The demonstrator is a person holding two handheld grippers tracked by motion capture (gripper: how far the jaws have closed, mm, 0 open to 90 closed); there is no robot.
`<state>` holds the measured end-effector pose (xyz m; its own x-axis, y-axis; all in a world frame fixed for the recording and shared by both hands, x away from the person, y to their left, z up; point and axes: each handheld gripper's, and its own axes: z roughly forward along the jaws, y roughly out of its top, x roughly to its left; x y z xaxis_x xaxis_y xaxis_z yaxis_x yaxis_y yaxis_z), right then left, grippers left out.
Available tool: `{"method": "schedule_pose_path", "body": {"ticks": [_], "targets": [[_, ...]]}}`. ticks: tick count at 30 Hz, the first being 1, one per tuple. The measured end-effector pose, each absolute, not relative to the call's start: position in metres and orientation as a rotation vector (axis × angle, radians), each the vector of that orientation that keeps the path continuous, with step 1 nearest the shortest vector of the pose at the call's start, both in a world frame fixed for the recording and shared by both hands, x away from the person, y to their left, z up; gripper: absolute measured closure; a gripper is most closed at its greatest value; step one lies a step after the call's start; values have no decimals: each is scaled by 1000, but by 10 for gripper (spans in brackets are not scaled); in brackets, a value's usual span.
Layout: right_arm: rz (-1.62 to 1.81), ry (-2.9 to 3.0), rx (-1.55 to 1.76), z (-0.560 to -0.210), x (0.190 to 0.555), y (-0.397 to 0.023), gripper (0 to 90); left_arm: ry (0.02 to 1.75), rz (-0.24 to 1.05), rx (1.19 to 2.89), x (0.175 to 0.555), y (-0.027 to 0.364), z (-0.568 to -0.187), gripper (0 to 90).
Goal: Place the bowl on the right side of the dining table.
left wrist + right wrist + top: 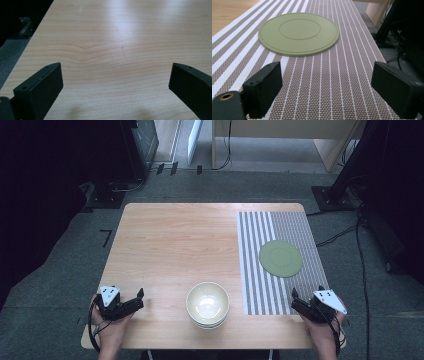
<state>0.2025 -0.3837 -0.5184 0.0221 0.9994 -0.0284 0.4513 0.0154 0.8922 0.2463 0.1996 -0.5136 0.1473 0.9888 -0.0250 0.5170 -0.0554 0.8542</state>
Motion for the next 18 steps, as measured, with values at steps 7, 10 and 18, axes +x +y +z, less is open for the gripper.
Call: {"method": "schedule_pose_path", "body": {"ticks": [7,10,18], "targets": [[921,1491,1582,-502,207,-379,99,1522,797,1769,253,193,-515,0],[907,1483,1567,-500,204,-376,123,1528,801,1759,253,194,-515,0],[915,1482,1564,-500,203,-372,158,1529,788,1731,251,196,-512,0]]}}
